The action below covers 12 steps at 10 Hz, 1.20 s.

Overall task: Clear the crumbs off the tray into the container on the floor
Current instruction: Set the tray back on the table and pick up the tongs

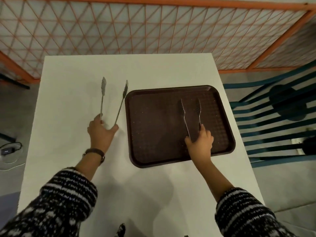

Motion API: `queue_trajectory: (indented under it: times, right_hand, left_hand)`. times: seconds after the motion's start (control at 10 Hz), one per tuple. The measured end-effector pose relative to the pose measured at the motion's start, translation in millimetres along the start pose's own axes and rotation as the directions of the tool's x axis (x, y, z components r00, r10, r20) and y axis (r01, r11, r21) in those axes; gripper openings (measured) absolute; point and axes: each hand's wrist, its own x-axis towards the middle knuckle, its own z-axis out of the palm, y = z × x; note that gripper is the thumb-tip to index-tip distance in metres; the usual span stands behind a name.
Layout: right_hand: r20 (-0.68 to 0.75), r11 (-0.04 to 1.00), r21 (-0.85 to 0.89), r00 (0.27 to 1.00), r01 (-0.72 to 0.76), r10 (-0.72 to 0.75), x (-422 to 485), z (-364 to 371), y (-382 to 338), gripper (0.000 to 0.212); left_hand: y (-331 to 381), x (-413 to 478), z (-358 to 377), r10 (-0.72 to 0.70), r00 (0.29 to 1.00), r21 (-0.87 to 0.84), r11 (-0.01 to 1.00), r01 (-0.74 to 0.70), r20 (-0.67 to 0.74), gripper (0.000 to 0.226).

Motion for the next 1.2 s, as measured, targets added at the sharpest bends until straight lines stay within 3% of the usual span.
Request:
queue_trajectory:
  times: [0.3, 0.5, 1.2]
  right_hand:
    - [0.050, 0.992, -0.130, 0.999, 0.000, 0.007, 61, 6, 12, 0.076]
    - [0.040, 0.986, -0.158, 0.998, 0.043, -0.037, 64, 15, 21, 0.075]
    - [0.090, 0.995, -0.081, 0.995, 0.056, -0.049, 75, 12, 34, 0.082]
  left_hand:
    - [33, -116, 77, -0.110, 0.993, -0.268, 0.956, 0.118, 0.045, 0.070]
    - [56, -137, 116, -0.166, 0.984, -0.320, 0.931, 0.176, 0.060, 0.074]
    - [100, -110, 177, -0.224, 0.964, 0.022, 0.973, 0.230, -0.141, 0.084]
